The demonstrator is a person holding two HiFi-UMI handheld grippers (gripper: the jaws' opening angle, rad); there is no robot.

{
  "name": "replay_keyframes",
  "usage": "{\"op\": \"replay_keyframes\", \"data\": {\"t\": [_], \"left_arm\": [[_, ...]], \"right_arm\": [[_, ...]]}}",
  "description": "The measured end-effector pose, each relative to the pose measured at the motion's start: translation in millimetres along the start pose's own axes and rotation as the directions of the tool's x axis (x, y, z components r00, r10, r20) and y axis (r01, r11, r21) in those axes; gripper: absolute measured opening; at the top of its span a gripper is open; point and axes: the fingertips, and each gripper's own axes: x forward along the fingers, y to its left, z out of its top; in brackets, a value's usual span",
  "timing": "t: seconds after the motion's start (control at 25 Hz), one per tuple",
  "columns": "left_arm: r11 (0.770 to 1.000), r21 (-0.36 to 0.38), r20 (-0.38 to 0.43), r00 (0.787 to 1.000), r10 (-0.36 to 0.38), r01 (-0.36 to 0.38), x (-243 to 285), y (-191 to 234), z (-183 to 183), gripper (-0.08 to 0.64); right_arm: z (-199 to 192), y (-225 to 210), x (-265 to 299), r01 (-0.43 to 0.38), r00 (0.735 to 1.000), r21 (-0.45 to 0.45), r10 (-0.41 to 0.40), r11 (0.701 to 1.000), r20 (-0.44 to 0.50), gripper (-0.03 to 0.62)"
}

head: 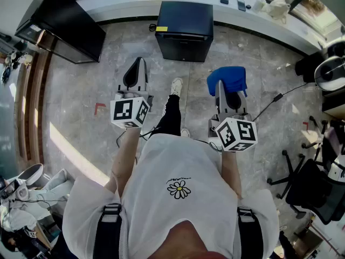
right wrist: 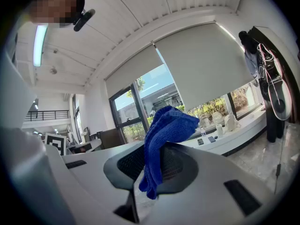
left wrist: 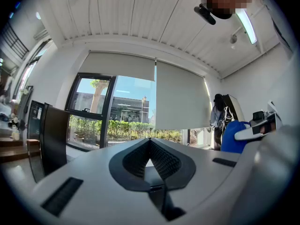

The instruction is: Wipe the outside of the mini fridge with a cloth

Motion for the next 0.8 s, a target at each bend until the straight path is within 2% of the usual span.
{"op": "replay_keyframes", "data": {"t": [0.12,0.24,0.52,0.8], "left_arm": [[1.0,-0.007,-0.015,1.0,-0.014,0.013,49.8,23.4,-22.7,0.005],[0.998,-0.055,-0.05,0.999,-0.018,0.015,103.6,52.7,-42.5,0.005],[0.996,-0.051,-0.077,0.994,-0.082,0.079,263.2,114.9,-30.4,0.005],[0.995,-0.084,-0.103,0.993,-0.064,0.056,378.8,178.0,-33.3,0.005]], "right_arm": [[-3.2,-11.2,53.1,0.01,1.0,0.004,-0.01,1.0,0.002,0.075],[-4.6,-17.3,110.4,0.018,0.999,-0.009,-0.019,1.0,-0.034,0.075],[46.0,-18.3,284.0,0.002,0.996,-0.066,-0.007,0.998,-0.086,0.077],[70.9,-25.4,423.9,0.001,0.991,-0.115,-0.016,0.993,-0.131,0.075]]}}
